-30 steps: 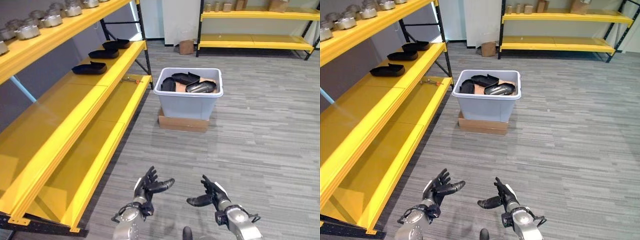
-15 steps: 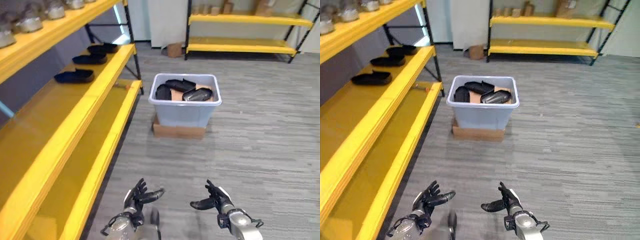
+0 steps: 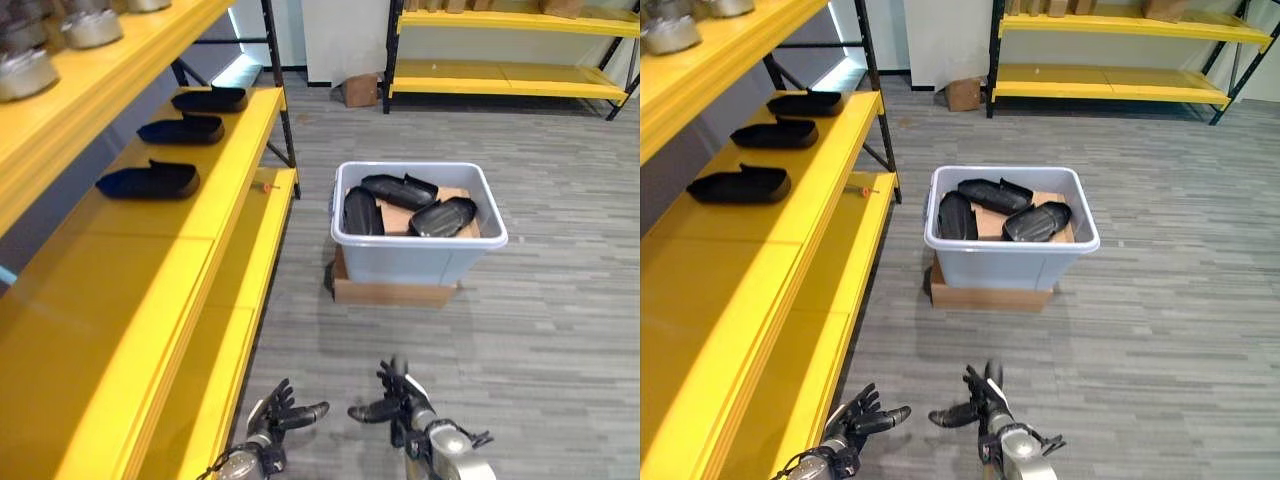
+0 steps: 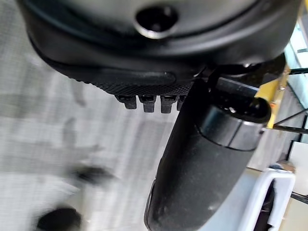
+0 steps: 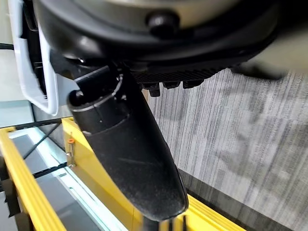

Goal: Move parts from the plastic box to the shelf.

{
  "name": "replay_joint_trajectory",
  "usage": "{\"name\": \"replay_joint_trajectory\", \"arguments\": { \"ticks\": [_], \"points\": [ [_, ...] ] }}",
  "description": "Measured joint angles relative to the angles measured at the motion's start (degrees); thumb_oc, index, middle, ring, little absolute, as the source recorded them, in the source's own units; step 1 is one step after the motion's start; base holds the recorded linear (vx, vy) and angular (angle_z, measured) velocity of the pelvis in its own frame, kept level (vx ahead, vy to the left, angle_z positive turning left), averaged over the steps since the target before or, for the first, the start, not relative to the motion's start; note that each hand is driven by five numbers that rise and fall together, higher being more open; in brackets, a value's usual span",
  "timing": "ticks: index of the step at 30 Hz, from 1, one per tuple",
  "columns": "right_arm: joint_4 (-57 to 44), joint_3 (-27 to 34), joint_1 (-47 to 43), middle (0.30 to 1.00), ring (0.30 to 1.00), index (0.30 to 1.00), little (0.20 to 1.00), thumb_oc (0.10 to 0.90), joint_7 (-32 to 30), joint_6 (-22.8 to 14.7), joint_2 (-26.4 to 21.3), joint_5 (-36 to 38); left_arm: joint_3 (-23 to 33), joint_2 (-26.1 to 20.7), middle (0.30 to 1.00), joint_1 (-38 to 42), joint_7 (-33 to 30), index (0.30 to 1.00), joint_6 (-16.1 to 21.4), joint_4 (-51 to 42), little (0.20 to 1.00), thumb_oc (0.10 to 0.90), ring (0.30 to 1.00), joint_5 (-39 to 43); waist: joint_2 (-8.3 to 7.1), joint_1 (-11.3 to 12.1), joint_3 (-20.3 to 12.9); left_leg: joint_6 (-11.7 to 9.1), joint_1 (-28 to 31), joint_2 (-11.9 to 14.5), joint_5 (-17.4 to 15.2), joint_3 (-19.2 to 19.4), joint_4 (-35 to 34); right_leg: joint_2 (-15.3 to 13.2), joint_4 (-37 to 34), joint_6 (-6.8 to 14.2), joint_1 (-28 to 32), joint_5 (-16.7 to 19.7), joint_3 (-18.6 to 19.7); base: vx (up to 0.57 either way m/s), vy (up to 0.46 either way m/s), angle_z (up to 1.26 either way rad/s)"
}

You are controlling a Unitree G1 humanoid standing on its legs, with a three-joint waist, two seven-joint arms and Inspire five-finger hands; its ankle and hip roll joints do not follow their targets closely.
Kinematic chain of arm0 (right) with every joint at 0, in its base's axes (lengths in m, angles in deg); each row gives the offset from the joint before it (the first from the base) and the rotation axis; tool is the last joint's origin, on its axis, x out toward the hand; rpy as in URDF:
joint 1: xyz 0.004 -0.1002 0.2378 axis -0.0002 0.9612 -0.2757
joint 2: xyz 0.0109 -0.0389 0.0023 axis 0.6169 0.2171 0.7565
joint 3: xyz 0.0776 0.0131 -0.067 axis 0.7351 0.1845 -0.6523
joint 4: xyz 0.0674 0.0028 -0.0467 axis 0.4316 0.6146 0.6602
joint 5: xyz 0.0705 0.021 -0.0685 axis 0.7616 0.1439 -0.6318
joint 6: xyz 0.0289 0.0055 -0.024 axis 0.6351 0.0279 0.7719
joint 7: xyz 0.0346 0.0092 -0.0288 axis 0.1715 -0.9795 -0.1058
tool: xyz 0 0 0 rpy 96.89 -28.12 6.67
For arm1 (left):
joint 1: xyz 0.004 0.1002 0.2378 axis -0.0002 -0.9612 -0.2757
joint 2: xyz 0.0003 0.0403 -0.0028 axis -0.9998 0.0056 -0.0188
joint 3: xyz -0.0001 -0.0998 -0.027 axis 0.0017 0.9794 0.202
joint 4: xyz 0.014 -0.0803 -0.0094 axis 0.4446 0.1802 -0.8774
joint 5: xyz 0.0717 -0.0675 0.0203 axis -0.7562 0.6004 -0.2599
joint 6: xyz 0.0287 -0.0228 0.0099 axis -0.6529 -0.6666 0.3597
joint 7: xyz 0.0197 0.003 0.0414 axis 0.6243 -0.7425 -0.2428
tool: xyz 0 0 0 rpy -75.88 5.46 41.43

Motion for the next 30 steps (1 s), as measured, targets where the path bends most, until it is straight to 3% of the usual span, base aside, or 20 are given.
{"name": "replay_joint_trajectory", "arguments": {
  "ticks": [2,4,7,9,10,11,12,13,15,16,17,19,22,23,24,25,26,28,30],
  "points": [
    [-0.86,0.89,-1.63,1.0,1.0,1.0,1.0,0.9,-0.24,-0.85,-1.85,0.07,-0.45,0.89,1.0,1.27,0.55,1.0,0.96,-3.4,1.0,0.9,1.0,0.09,-1.09,0.57,-0.34,1.1,-6.3,1.22,-0.08,0.27,12.64,0.36,-1.32,0.07,3.89,-2.38,1.04,0.29,-0.334,0.22],
    [-1.24,1.44,-3.45,1.0,1.0,1.0,1.0,0.9,-0.79,-1.39,-2.09,0.48,-1.36,0.21,1.0,2.91,1.08,1.0,1.62,-5.89,1.0,0.9,1.0,0.13,-3.97,0.9,-0.4,1.27,-12.95,1.69,-0.1,0.5,18.18,-0.11,-2.88,-0.12,6.57,-2.64,3.59,0.16,-0.248,-0.01],
    [-1.39,1.85,-4.19,1.0,1.0,1.0,1.0,0.9,-0.94,-2.18,-2.21,0.5,-1.2,-0.74,1.0,3.77,1.34,1.0,2.21,-6.05,1.0,0.9,1.0,0.14,-8.47,0.69,-0.29,-0.04,-24.09,1.58,4.37,0.47,28.95,-2.42,-4.69,0.08,13.3,-3.43,4.09,0.1,-0.236,-0.16],
    [-1.47,1.52,-3.52,1.0,1.0,1.0,1.0,0.9,-0.97,-2.84,-4.08,0.48,-1.1,0.25,1.0,3.95,1.25,1.0,2.18,-4.21,1.0,0.9,1.0,0.13,-8.21,0.35,1.41,0.11,-30.5,1.97,20.83,0.68,26.53,-3.59,8.73,-0.87,10.99,-6.0,2.98,0.21,-0.187,-0.29],
    [-1.84,1.33,-3.27,1.0,1.0,1.0,1.0,0.9,-0.98,-2.83,-5.17,0.48,-1.15,0.9,1.0,3.9,1.07,1.0,2.15,-3.74,1.0,0.9,1.0,0.13,-6.99,0.21,2.62,0.43,-30.23,2.65,35.23,0.9,20.16,-3.38,18.45,-0.17,7.4,-7.51,1.38,0.15,-0.004,-0.27],
    [-2.26,0.6,-2.26,1.0,1.0,1.0,1.0,0.9,-1.13,-2.71,-4.72,0.48,-1.21,0.12,1.0,3.2,1.24,1.0,2.13,-2.91,1.0,0.9,1.0,0.14,-8.69,0.36,3.15,-2.06,-32.18,2.6,37.81,3.0,24.98,-4.52,16.1,-0.44,7.34,-8.62,1.99,0.17,-0.014,-0.21],
    [-3.02,0.14,-0.38,1.0,1.0,1.0,1.0,0.9,-1.11,-2.45,-3.94,0.46,-1.28,-0.95,1.0,1.53,1.68,1.0,2.43,-4.6,1.0,0.9,1.0,0.18,-11.81,1.03,0.53,-1.97,-35.25,-1.4,24.43,5.43,26.78,-7.34,-0.28,0.66,9.21,-4.59,5.73,0.18,-0.013,0.14],
    [-1.59,0.52,-0.99,1.0,1.0,1.0,1.0,0.9,-1.0,-2.36,-4.48,0.47,-1.33,-0.02,1.0,2.32,1.37,1.0,3.04,-2.85,1.0,0.9,1.0,0.16,-9.38,0.23,2.1,-2.7,-35.88,-0.77,19.75,3.15,22.8,-5.31,-2.78,2.18,12.09,-3.65,4.32,0.29,0.001,0.13],
    [0.33,1.21,-1.17,1.0,1.0,1.0,1.0,0.9,-1.54,-1.3,-4.16,0.46,-1.35,-0.49,1.0,1.34,1.39,1.0,2.56,-2.75,1.0,0.9,1.0,0.18,-6.62,2.26,1.78,-1.22,-35.85,1.68,16.64,3.96,5.96,-2.2,-7.06,3.45,13.71,-3.65,5.57,0.37,0.056,-0.03],
    [0.36,1.15,-1.39,1.0,1.0,1.0,1.0,0.9,-1.48,-1.27,-3.79,0.48,-1.08,-1.18,1.0,1.14,1.33,1.0,2.46,-2.57,1.0,0.9,1.0,0.16,-5.03,3.16,1.98,-0.52,-33.84,3.09,17.21,5.96,-10.83,-0.26,-10.06,4.0,15.15,-3.76,5.51,0.31,0.068,-0.03],
    [2.26,1.29,-2.63,1.0,1.0,1.0,1.0,0.9,-1.48,-1.28,-3.74,0.46,-0.62,-2.16,1.0,2.38,1.42,1.0,2.18,-0.54,1.0,0.9,1.0,0.17,-3.76,3.87,3.64,-0.28,-32.25,3.44,17.49,5.27,-27.31,2.24,-11.79,3.34,17.72,-3.62,4.88,0.23,0.089,-0.02],
    [3.57,1.01,-2.86,1.0,1.0,1.0,1.0,0.9,-1.4,-0.75,-1.96,0.49,0.76,-3.0,1.0,0.9,0.54,1.0,1.3,0.44,1.0,0.9,1.0,0.18,-5.03,6.36,4.66,-0.09,-31.47,2.5,17.64,3.71,-25.83,2.24,-12.12,2.25,21.07,-4.91,7.43,0.32,0.178,-0.52],
    [2.32,0.97,-2.67,1.0,1.0,1.0,1.0,0.9,-0.95,-1.38,-1.96,0.49,2.13,-3.08,1.0,-1.15,0.43,1.0,0.75,-0.1,1.0,0.9,1.0,0.16,-5.31,6.28,2.86,0.62,-32.0,1.81,17.11,3.44,-9.53,0.71,-12.93,2.22,23.14,-7.3,10.54,0.3,0.185,-0.74],
    [0.83,1.0,-1.13,1.0,1.0,1.0,1.0,0.9,-0.84,-1.36,-2.17,0.5,2.94,-2.47,1.0,-1.03,0.45,1.0,1.01,-0.61,1.0,0.9,1.0,0.18,-6.2,5.71,-0.64,1.47,-29.33,0.3,17.11,4.72,-9.38,-1.1,-12.7,3.74,22.63,-8.74,11.17,0.23,0.14,-0.29],
    [-0.12,0.94,-0.85,1.0,1.0,1.0,1.0,0.9,-0.72,-1.37,-2.77,0.48,2.45,-2.07,1.0,-1.0,0.53,1.0,1.1,-1.95,1.0,0.9,1.0,0.19,-4.57,5.08,-1.14,2.99,-24.97,1.12,17.93,3.47,-13.95,-0.25,-10.83,5.04,22.13,-9.51,10.3,0.17,0.141,-0.02],
    [0.39,1.25,-1.38,1.0,1.0,1.0,1.0,0.9,-1.09,-1.02,-2.18,0.46,2.12,-2.47,1.0,0.51,0.58,1.0,0.94,-2.02,1.0,0.9,1.0,0.16,-5.81,4.53,-0.77,4.25,-22.49,-0.19,20.42,3.76,-17.54,-1.87,-9.15,6.48,22.31,-10.59,10.12,0.08,0.083,0.03],
    [0.23,1.52,-1.25,1.0,1.0,1.0,1.0,0.9,-1.3,-0.81,-2.38,0.47,1.93,-2.21,1.0,1.41,0.48,1.0,1.05,-2.73,1.0,0.9,1.0,0.17,-5.36,4.8,-0.87,5.07,-20.9,0.05,20.69,3.83,-19.62,-1.81,-5.32,7.31,20.77,-11.34,10.32,0.08,0.083,-0.08],
    [-0.34,1.52,-0.29,1.0,1.0,1.0,1.0,0.9,-1.04,-0.79,-2.62,0.49,1.63,-2.58,1.0,3.35,0.53,1.0,2.05,-4.03,1.0,0.9,1.0,0.2,-5.17,5.01,-0.79,6.68,-19.04,-0.59,19.48,3.8,-20.28,-3.97,-1.99,7.73,18.76,-12.6,9.66,0.12,0.101,-0.23],
    [-0.57,1.66,-0.13,1.0,1.0,1.0,1.0,0.9,-1.14,-0.8,-2.5,0.48,1.18,-3.16,1.0,5.98,0.6,1.0,2.53,-4.36,1.0,0.9,1.0,0.2,-5.05,4.82,-0.84,6.86,-18.67,-1.96,18.36,3.63,-20.55,-7.75,-2.25,8.45,17.22,-11.86,9.64,0.11,0.101,-0.07]
  ]
}}
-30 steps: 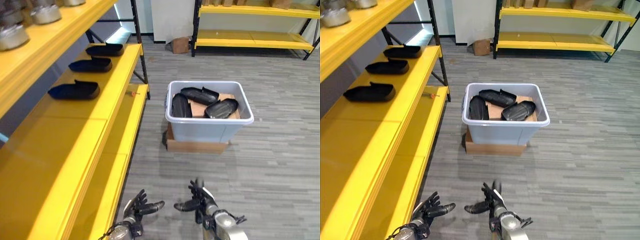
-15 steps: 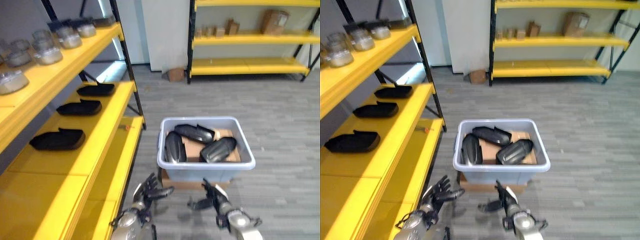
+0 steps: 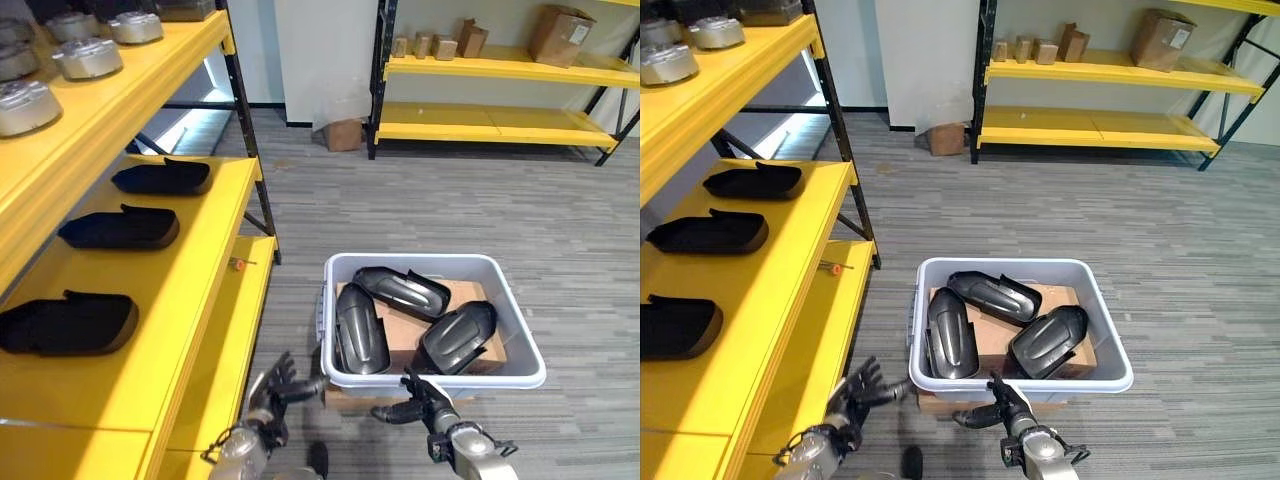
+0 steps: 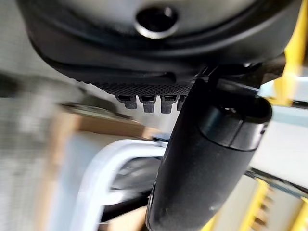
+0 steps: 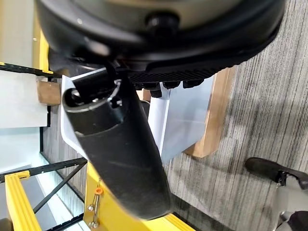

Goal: Move parts from the plastic box to the shelf.

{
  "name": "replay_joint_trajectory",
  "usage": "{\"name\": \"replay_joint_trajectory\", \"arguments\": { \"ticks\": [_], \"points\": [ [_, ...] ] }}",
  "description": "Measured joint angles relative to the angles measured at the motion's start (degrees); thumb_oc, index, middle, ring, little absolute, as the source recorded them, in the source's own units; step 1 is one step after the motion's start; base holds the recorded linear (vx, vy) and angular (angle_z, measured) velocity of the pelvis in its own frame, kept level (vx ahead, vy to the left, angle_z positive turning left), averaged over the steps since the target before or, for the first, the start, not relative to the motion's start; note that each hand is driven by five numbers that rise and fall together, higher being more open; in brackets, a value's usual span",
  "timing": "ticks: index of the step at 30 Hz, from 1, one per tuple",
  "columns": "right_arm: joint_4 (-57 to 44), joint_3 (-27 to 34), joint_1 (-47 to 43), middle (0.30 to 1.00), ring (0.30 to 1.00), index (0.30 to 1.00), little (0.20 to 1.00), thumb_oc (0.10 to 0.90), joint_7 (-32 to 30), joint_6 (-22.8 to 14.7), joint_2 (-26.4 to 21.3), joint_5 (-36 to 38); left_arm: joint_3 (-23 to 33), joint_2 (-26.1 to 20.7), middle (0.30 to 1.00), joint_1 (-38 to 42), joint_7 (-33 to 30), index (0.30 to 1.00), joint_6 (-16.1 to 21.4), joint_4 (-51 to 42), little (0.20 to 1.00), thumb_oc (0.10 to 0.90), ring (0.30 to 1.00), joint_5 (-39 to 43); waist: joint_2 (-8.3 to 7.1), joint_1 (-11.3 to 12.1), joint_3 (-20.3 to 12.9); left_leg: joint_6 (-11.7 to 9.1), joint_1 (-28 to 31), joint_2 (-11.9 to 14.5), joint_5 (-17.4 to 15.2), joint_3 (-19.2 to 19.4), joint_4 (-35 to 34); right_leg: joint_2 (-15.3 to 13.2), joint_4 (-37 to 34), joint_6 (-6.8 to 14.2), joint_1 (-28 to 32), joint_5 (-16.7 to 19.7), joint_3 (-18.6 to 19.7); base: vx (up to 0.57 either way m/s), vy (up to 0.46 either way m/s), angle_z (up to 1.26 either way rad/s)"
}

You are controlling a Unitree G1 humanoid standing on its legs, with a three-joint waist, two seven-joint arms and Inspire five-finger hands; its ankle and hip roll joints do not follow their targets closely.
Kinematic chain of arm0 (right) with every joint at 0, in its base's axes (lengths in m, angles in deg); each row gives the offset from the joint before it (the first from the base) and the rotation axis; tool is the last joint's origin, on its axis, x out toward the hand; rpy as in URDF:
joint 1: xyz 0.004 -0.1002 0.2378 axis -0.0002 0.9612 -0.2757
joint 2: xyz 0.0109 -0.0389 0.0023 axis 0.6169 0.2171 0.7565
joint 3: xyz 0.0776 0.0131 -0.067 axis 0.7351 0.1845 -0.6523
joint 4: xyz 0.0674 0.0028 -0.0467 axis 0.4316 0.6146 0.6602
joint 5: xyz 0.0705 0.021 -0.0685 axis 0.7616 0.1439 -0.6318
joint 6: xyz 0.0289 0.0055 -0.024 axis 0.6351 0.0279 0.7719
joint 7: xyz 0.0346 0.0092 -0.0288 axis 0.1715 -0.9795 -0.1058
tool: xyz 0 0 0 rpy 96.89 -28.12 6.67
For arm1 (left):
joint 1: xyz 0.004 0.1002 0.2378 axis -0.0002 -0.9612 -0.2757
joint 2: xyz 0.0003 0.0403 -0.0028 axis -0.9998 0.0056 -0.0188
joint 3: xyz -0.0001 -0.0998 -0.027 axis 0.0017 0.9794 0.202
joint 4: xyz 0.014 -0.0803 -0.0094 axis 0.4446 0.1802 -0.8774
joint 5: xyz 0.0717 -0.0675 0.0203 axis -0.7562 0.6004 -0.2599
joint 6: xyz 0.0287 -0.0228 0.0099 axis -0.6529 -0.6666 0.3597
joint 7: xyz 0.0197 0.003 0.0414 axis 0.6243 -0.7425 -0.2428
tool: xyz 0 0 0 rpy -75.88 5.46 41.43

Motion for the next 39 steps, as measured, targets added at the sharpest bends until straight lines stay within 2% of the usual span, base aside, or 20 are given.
{"name": "replay_joint_trajectory", "arguments": {
  "ticks": [4,6,7,9,12,13,15,16,18,20,21,22,24,25,26,27,28,31,35,39],
  "points": [
    [-0.2,-0.26,-0.2,1.0,1.0,1.0,1.0,0.9,0.31,-0.14,0.73,0.0,0.02,-1.43,1.0,0.79,-0.01,1.0,0.25,0.03,1.0,0.9,1.0,-0.02,-0.21,0.51,-0.07,-0.78,1.91,-1.34,-1.57,1.14,-1.22,-3.52,2.2,2.4,-0.82,1.88,0.85,0.08,0.097,-0.14],
    [-0.13,-0.62,-0.96,1.0,1.0,1.0,1.0,0.9,0.64,-0.19,2.24,0.0,0.23,-1.69,1.0,-1.42,-0.05,1.0,-0.16,0.09,1.0,0.9,1.0,-0.04,0.13,1.04,0.02,-0.89,2.58,-1.37,-2.41,1.71,-0.82,-3.62,3.72,3.01,-1.12,1.56,0.99,0.06,0.114,-0.3],
    [-0.08,-0.71,-1.77,1.0,1.0,1.0,1.0,0.9,0.97,-0.28,2.81,0.01,0.17,-1.6,1.0,-2.76,-0.05,1.0,-0.33,0.28,1.0,0.9,1.0,-0.04,1.15,1.13,0.22,-0.1,2.6,-0.6,-3.13,1.91,-0.38,-2.42,9.04,3.3,-3.86,1.67,1.24,0.03,0.109,-0.15],
    [-0.09,-1.12,-2.06,1.0,1.0,1.0,1.0,0.9,1.23,-0.46,2.74,0.0,-0.38,-1.21,1.0,-3.68,-0.02,1.0,-0.41,0.81,1.0,0.9,1.0,-0.04,2.21,0.89,0.44,-0.04,3.04,0.31,-3.17,1.78,-0.13,-1.46,14.82,3.14,-6.8,2.9,1.24,0.02,0.077,-0.07],
    [-0.11,-1.55,-2.52,1.0,1.0,1.0,1.0,0.9,1.61,-0.58,2.64,-0.01,-2.6,-1.66,1.0,-3.72,0.01,1.0,-0.43,1.21,1.0,0.9,1.0,-0.05,3.51,0.31,3.4,-0.07,5.52,2.34,-3.3,1.85,-0.57,0.02,24.72,0.61,-10.58,4.13,-0.37,0.05,-0.048,-0.06],
    [-0.12,-1.79,-2.43,1.0,1.0,1.0,1.0,0.9,1.63,-0.51,2.55,-0.02,-2.61,-1.48,1.0,-3.66,0.1,1.0,-0.43,1.33,1.0,0.9,1.0,-0.05,3.31,0.3,3.43,-0.48,5.66,2.62,-3.17,2.6,-0.61,-1.63,22.39,-0.74,-10.68,3.21,-1.66,0.08,-0.161,-0.11],
    [-0.14,-1.8,-2.58,1.0,1.0,1.0,1.0,0.9,1.57,-0.49,3.02,-0.02,-2.42,-1.04,1.0,-3.48,0.04,1.0,-0.25,1.81,1.0,0.9,1.0,-0.04,3.33,0.79,3.73,-1.04,5.33,3.33,-3.02,3.91,-0.37,-7.22,15.39,-0.89,-10.78,2.78,-3.21,0.11,-0.176,-0.19],
    [-0.05,-1.84,-2.87,1.0,1.0,1.0,1.0,0.9,1.71,-0.51,2.66,-0.03,-2.41,-1.01,1.0,-2.68,0.09,1.0,-0.16,3.4,1.0,0.9,1.0,-0.07,3.14,1.01,3.59,-1.46,5.32,3.34,-2.83,4.81,-0.47,-10.61,13.63,0.68,-10.92,3.46,-3.07,0.07,-0.083,-0.16],
    [-0.08,-1.88,-3.34,1.0,1.0,1.0,1.0,0.9,1.83,-0.49,3.48,-0.03,-2.41,-1.08,1.0,-2.57,0.0,1.0,-0.33,4.52,1.0,0.9,1.0,-0.11,3.14,1.04,3.36,-1.47,4.41,2.94,-2.88,4.94,-0.49,-18.83,1.6,2.55,-10.25,7.39,-2.87,0.07,-0.119,-0.23],
    [-0.11,-2.4,-3.25,1.0,1.0,1.0,1.0,0.9,1.88,-0.47,4.5,-0.03,-2.07,-1.77,1.0,-2.6,-0.09,1.0,-0.34,4.61,1.0,0.9,1.0,-0.11,3.79,0.79,3.56,-1.56,3.76,4.45,-2.8,3.42,-0.75,-22.0,-3.95,3.71,-10.31,9.98,-2.18,0.09,-0.266,-0.19],
    [-0.12,-3.74,-3.25,1.0,1.0,1.0,1.0,0.9,2.31,-0.44,4.75,-0.02,-1.13,-2.0,1.0,-2.75,-0.39,1.0,-0.23,4.58,1.0,0.9,1.0,-0.11,3.57,0.94,3.55,-2.09,3.59,5.65,-2.51,2.73,-0.96,-22.0,-9.81,5.79,-9.61,11.73,-2.83,0.06,-0.482,0.06],
    [-0.12,-4.84,-2.92,1.0,1.0,1.0,1.0,0.9,2.37,-0.43,4.93,-0.03,-0.59,-2.06,1.0,-2.61,-0.57,1.0,-0.18,4.6,1.0,0.9,1.0,-0.1,2.97,-0.03,3.56,-4.56,3.36,7.21,-1.32,0.72,-0.87,-19.64,-9.84,5.73,-8.19,12.35,-3.27,0.03,-0.519,0.36],
    [-0.01,-5.18,-2.78,1.0,1.0,1.0,1.0,0.9,2.66,0.0,4.8,-0.04,-0.63,-2.19,1.0,-1.7,-0.55,1.0,0.02,4.57,1.0,0.9,1.0,-0.08,0.18,-0.5,3.42,-5.56,3.19,7.27,-1.07,-0.21,-0.94,-17.25,-6.72,4.81,-5.77,12.61,-3.41,0.02,-0.364,0.72],
    [-0.01,-5.18,-2.94,1.0,1.0,1.0,1.0,0.9,2.75,0.0,4.89,-0.03,-0.63,-2.59,1.0,-1.91,-0.54,1.0,0.34,4.3,1.0,0.9,1.0,-0.07,-1.39,-0.04,2.66,-6.45,2.43,7.74,-0.54,-0.13,-0.94,-15.45,-5.48,3.25,-5.78,11.78,-3.36,0.03,-0.349,0.4],
    [-0.08,-5.23,-3.61,1.0,1.0,1.0,1.0,0.9,2.95,-0.02,4.99,-0.02,-0.56,-3.21,1.0,-2.79,-0.54,1.0,1.02,3.8,1.0,0.9,1.0,-0.07,-3.07,0.74,1.87,-7.93,1.96,8.66,0.04,0.1,-1.43,-13.61,-5.32,2.29,-5.78,8.02,-5.6,0.03,-0.33,0.04],
    [-0.36,-5.16,-5.05,1.0,1.0,1.0,1.0,0.9,3.04,-0.38,3.58,-0.02,-0.21,-2.63,1.0,-4.58,-0.55,1.0,1.0,3.86,1.0,0.9,1.0,-0.08,-0.08,0.06,1.84,-9.24,1.49,13.98,1.1,-0.2,-1.59,-9.0,-6.16,5.45,-5.85,9.17,-6.58,0.03,-0.312,-0.12],
    [-0.61,-5.21,-5.22,1.0,1.0,1.0,1.0,0.9,3.05,-0.52,3.24,-0.02,-0.38,-2.29,1.0,-5.54,-0.5,1.0,0.91,3.91,1.0,0.9,1.0,-0.09,0.7,-0.28,1.82,-9.0,1.54,15.98,1.05,-0.24,-1.52,-7.27,-6.72,6.69,-5.84,9.82,-7.08,0.04,-0.356,-0.12],
    [-0.58,-4.98,-4.68,1.0,1.0,1.0,1.0,0.9,2.78,-0.39,-3.05,0.02,-1.33,2.04,1.0,-7.27,-0.02,1.0,0.45,4.03,1.0,0.9,1.0,-0.08,3.32,-3.11,1.48,-8.5,3.6,19.11,1.0,-0.38,-0.84,-2.12,-7.33,4.72,-4.01,9.67,-9.42,0.05,-0.289,0.16],
    [-2.7,-5.13,-2.84,1.0,1.0,1.0,1.0,0.9,2.88,-0.13,-5.96,1.39,-2.41,3.59,1.0,-6.64,0.01,1.0,0.42,3.89,1.0,0.9,1.0,-0.08,3.68,-3.03,1.46,-6.35,4.73,21.55,3.51,0.0,-2.5,0.46,-7.46,2.66,-3.94,9.13,-9.73,0.01,-0.13,0.0],
    [-5.25,-5.41,-2.55,1.0,1.0,1.0,1.0,0.9,3.11,0.78,-6.61,4.1,-2.22,3.43,1.0,-6.01,-0.09,1.0,0.41,3.64,1.0,0.9,1.0,-0.08,5.37,-3.19,1.36,-4.33,4.63,21.68,2.35,0.16,-3.46,0.96,-6.93,2.69,-3.69,9.16,-10.2,0.0,-0.101,0.11]
  ]
}}
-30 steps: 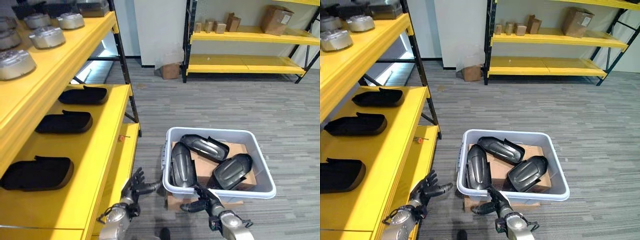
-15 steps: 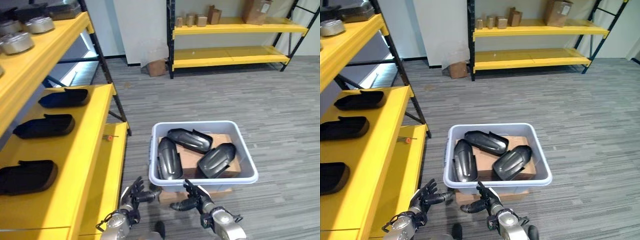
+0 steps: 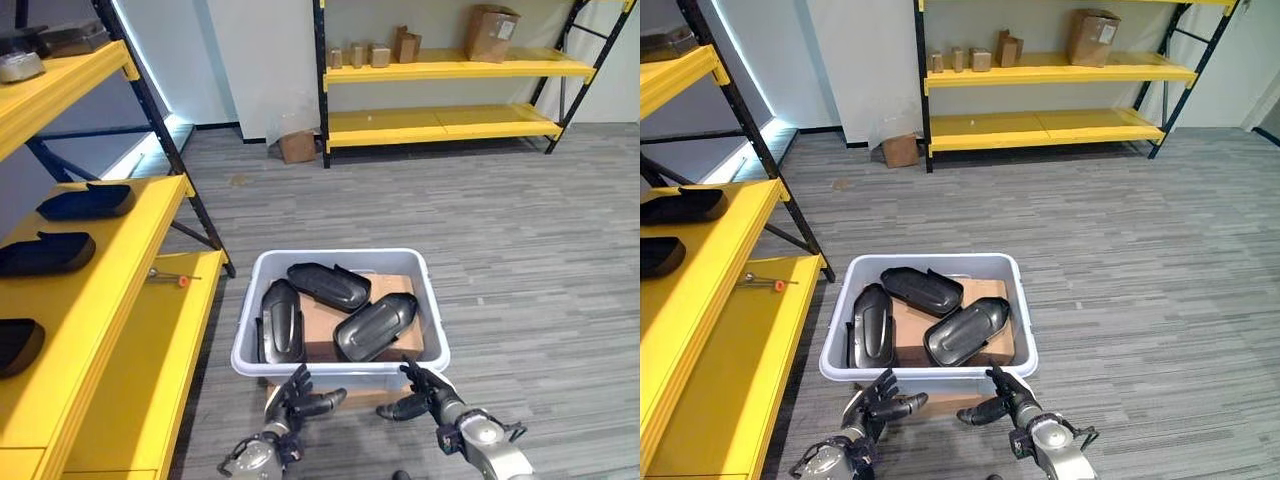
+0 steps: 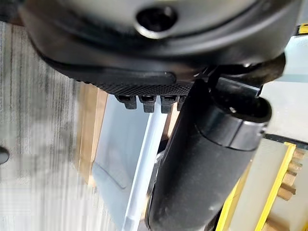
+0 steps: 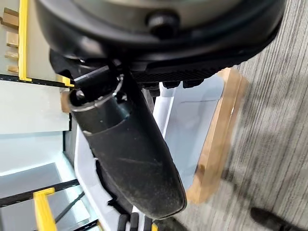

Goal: Move parts from the plastic box to the shelf.

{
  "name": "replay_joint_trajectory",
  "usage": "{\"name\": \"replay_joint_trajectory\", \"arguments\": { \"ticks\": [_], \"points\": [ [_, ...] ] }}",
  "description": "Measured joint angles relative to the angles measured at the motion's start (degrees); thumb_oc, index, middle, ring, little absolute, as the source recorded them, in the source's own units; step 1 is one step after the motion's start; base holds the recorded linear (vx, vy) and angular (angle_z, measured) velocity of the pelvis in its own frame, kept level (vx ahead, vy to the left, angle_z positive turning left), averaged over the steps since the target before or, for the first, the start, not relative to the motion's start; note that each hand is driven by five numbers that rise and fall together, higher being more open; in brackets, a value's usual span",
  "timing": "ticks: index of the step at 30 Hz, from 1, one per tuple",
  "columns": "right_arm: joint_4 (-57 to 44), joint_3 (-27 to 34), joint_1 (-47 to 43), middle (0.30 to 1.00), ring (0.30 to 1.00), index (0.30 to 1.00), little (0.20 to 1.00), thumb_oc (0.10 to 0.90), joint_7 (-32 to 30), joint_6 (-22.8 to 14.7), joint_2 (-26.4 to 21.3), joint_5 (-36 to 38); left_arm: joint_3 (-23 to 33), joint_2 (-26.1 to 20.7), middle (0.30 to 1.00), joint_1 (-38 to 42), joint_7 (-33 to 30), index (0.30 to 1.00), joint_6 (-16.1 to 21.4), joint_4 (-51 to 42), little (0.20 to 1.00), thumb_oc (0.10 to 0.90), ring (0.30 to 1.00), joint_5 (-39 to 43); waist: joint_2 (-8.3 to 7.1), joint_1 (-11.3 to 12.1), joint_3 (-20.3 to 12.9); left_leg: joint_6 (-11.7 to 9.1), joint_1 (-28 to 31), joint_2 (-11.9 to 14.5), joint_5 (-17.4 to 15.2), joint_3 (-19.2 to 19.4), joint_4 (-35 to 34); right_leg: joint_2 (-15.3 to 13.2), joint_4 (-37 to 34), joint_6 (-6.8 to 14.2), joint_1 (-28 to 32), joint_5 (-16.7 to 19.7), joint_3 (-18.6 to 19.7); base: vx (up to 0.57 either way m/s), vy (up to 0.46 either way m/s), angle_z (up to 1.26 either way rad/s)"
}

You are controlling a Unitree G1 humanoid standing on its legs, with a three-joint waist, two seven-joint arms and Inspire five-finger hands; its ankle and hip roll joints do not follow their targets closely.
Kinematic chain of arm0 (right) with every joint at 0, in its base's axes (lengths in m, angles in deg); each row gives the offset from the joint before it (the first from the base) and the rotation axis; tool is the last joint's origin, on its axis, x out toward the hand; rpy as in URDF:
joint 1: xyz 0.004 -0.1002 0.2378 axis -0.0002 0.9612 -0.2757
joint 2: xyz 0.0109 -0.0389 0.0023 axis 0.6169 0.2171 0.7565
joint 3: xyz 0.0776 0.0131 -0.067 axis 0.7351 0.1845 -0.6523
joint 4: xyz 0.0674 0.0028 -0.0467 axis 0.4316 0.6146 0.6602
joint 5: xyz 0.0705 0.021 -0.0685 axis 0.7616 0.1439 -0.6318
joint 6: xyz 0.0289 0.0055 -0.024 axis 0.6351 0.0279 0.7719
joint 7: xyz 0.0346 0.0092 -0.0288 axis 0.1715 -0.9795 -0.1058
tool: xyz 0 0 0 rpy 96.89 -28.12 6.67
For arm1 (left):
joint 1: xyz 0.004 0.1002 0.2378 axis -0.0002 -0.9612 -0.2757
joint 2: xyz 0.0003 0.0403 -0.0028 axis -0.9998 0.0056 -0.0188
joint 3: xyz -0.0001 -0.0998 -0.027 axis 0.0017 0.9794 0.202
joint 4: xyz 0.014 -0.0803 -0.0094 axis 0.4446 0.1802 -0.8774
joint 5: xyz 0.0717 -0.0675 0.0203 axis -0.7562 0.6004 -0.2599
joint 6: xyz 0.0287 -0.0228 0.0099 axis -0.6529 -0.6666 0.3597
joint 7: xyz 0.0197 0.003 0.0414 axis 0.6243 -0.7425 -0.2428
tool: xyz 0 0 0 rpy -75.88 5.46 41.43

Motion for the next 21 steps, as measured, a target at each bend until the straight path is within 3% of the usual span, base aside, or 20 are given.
{"name": "replay_joint_trajectory", "arguments": {
  "ticks": [5,11,15,16,18,21],
  "points": [
    [-16.58,-3.25,1.54,1.0,1.0,1.0,1.0,0.9,1.22,1.12,-1.15,7.01,3.69,-0.9,1.0,-2.22,-0.67,1.0,-0.56,-5.21,1.0,0.9,1.0,0.58,1.35,0.61,0.11,0.63,-0.05,-0.72,-0.79,-0.08,-1.25,-0.78,-0.06,0.32,-0.12,0.23,-0.4,-0.02,-0.053,0.07],
    [-27.41,-7.25,2.23,1.0,1.0,1.0,1.0,0.9,4.52,1.22,-8.5,20.41,2.62,-3.79,1.0,-7.03,-1.57,1.0,-2.03,-19.06,1.0,0.9,1.0,3.6,0.57,2.22,0.33,0.59,0.24,-1.86,-0.83,-0.16,-1.2,-2.02,-1.53,0.97,1.53,0.68,-1.4,-0.02,0.0,0.1],
    [-28.83,-7.66,3.24,1.0,1.0,1.0,1.0,0.9,4.48,1.77,-15.98,29.39,-0.1,-8.45,1.0,-8.71,-1.32,1.0,-2.86,-27.19,1.0,0.9,1.0,8.29,-0.22,2.11,0.87,-1.03,0.92,-2.83,-0.03,-0.06,-2.14,-3.08,-2.74,1.7,2.43,1.16,-1.65,-0.01,0.012,0.04],
    [-28.84,-7.12,4.22,1.0,1.0,1.0,1.0,0.9,4.11,1.99,-18.47,32.83,-1.0,-11.65,1.0,-9.3,-0.71,1.0,-3.12,-28.73,1.0,0.9,1.0,10.6,-0.62,2.03,1.13,-2.53,1.22,-2.92,-0.07,-0.05,-2.31,-3.47,-3.68,2.01,2.99,1.46,-1.58,0.0,0.036,-0.09],
    [-28.84,-6.79,4.91,1.0,1.0,1.0,1.0,0.9,3.57,2.08,-20.29,35.09,-1.51,-15.51,1.0,-10.22,-0.15,1.0,-3.48,-29.97,1.0,0.9,1.0,12.46,-1.32,1.96,1.59,-3.23,2.06,-3.08,-0.35,1.03,-2.3,-3.76,-4.19,2.16,3.32,1.73,-0.72,-0.01,0.029,-0.21],
    [-29.68,-6.61,5.87,1.0,1.0,1.0,1.0,0.9,2.84,1.97,-21.96,38.87,-1.37,-17.36,1.0,-10.36,-1.58,1.0,-4.68,-30.34,1.0,0.9,1.0,15.08,-2.43,1.83,2.43,-4.84,2.82,-3.23,-0.44,1.62,-2.3,-4.04,-5.4,2.44,4.13,2.28,-0.11,0.0,0.031,-0.12]
  ]
}}
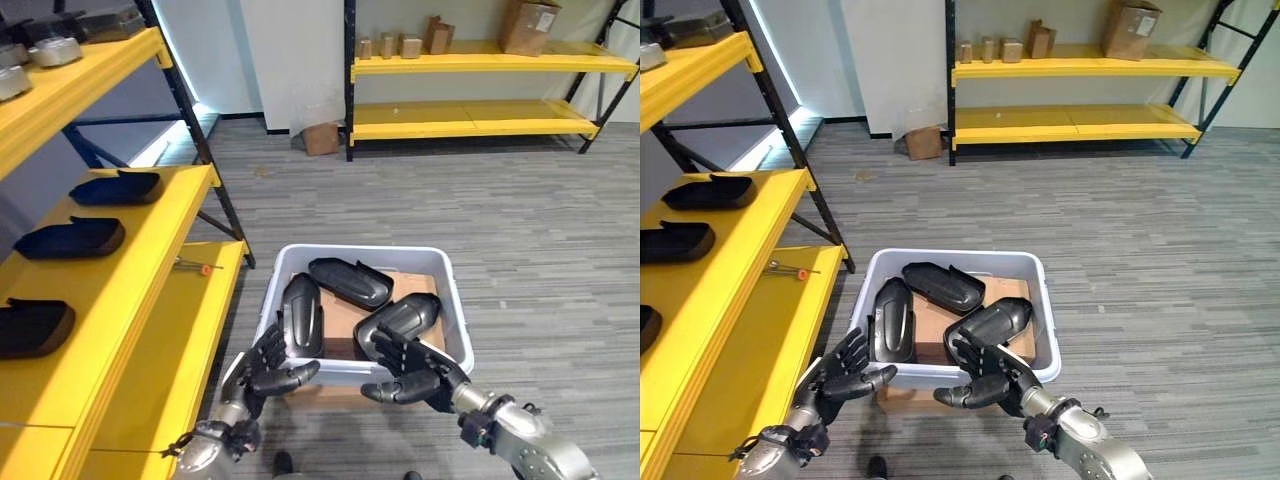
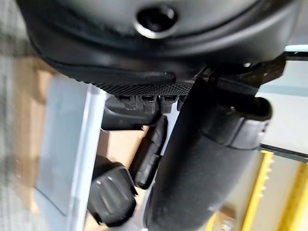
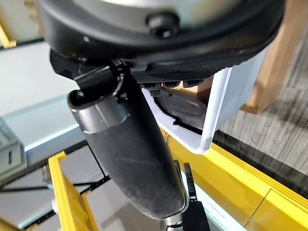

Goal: Move parts from the plastic box to the shelf.

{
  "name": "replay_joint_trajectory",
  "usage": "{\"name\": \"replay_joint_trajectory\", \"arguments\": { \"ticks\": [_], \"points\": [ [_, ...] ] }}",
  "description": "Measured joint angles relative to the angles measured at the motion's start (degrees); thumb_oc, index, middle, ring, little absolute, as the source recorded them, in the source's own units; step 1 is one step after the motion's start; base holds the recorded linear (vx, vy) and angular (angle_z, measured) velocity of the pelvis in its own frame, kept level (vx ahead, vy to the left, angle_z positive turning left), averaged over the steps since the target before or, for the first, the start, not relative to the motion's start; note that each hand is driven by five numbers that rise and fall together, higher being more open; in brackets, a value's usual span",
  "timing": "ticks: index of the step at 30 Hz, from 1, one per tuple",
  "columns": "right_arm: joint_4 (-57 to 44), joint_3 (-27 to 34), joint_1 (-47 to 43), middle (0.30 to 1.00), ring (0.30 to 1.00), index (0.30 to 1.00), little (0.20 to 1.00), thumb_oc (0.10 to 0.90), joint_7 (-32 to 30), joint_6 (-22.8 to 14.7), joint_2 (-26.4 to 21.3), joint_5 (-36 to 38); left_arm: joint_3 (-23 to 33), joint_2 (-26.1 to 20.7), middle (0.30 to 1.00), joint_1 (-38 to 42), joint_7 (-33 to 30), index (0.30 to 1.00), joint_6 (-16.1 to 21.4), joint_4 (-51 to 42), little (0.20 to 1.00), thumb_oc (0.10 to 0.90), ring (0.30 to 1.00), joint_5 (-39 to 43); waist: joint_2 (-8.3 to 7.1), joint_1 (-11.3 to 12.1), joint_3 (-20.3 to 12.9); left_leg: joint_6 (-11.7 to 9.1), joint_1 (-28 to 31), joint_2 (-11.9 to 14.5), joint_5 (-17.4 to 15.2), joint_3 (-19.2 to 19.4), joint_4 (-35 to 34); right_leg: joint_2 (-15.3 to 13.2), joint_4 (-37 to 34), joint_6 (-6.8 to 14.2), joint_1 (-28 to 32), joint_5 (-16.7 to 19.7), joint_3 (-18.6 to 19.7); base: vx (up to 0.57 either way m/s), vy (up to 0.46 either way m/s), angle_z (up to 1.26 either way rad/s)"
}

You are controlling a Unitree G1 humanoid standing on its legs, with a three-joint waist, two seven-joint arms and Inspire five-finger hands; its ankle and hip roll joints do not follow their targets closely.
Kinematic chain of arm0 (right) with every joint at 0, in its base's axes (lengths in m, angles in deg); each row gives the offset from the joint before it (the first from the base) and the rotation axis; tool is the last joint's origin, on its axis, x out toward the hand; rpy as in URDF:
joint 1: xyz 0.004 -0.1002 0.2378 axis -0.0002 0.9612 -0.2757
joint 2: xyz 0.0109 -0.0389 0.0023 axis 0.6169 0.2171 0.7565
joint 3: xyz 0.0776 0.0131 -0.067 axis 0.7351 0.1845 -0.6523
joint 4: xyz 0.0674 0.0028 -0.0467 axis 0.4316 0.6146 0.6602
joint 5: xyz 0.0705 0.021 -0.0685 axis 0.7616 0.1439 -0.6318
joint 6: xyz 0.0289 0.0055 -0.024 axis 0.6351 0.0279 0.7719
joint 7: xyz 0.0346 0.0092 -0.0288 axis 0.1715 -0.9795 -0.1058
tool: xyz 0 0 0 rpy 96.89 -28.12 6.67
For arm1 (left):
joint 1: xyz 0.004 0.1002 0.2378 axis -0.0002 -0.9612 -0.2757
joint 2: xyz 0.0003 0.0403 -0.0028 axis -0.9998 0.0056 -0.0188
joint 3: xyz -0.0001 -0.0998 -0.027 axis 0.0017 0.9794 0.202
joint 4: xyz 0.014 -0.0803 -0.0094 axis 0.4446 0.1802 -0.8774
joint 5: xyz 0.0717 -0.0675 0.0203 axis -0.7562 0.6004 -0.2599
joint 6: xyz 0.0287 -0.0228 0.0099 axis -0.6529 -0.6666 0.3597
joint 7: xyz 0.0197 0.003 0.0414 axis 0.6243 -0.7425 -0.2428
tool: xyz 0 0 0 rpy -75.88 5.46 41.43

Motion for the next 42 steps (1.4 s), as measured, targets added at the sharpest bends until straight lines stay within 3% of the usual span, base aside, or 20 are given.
{"name": "replay_joint_trajectory", "arguments": {
  "ticks": [8,14,23,36,42],
  "points": [
    [-0.15,0.18,-3.41,1.0,1.0,1.0,1.0,0.9,-2.18,-0.69,4.76,1.09,-0.29,1.31,1.0,4.81,-1.27,1.0,-0.92,-2.55,1.0,0.9,1.0,1.89,-0.6,0.06,0.49,-0.24,0.04,-0.62,-0.14,0.05,-0.01,-0.55,-0.18,0.07,0.08,0.05,0.14,0.01,0.008,0.0],
    [8.26,0.18,-11.2,1.0,1.0,1.0,1.0,0.9,-4.95,-0.92,10.46,0.46,-0.21,4.18,1.0,14.27,-2.26,1.0,-0.4,0.63,1.0,0.9,1.0,1.15,-0.78,-0.21,0.59,-0.49,-0.13,-0.7,-0.18,0.24,-0.01,-0.62,-0.14,0.12,-0.28,0.08,0.44,0.02,0.007,-0.01],
    [8.36,0.25,-13.58,1.0,1.0,1.0,1.0,0.9,-6.5,-0.94,12.68,-3.85,-0.29,4.88,1.0,16.2,-2.43,1.0,-0.29,2.81,1.0,0.9,1.0,-0.91,-0.97,-1.39,1.86,-2.01,-1.11,-0.79,0.29,0.81,-0.01,-0.58,-0.89,0.78,-1.23,0.78,0.66,0.01,0.008,-0.02],
    [14.89,2.47,-18.77,1.0,1.0,1.0,1.0,0.9,-8.9,-1.39,18.64,-9.91,-0.37,3.83,1.0,25.3,-4.77,1.0,1.53,16.82,1.0,0.9,1.0,-5.72,-1.64,-1.31,9.73,-3.82,-4.89,-0.76,1.39,0.63,-0.01,-0.63,-0.89,0.91,-5.05,2.31,0.71,-0.03,0.002,-0.01],
    [14.88,4.21,-19.78,1.0,1.0,1.0,1.0,0.9,-10.21,-1.62,20.81,-10.45,1.31,3.73,1.0,32.36,-6.92,1.0,2.79,24.7,1.0,0.9,1.0,-7.34,-2.8,-1.4,16.87,-4.67,-5.09,-0.65,1.94,0.73,-0.01,-0.57,-0.95,0.85,-5.35,2.97,0.77,-0.02,-0.009,-0.02]
  ]
}}
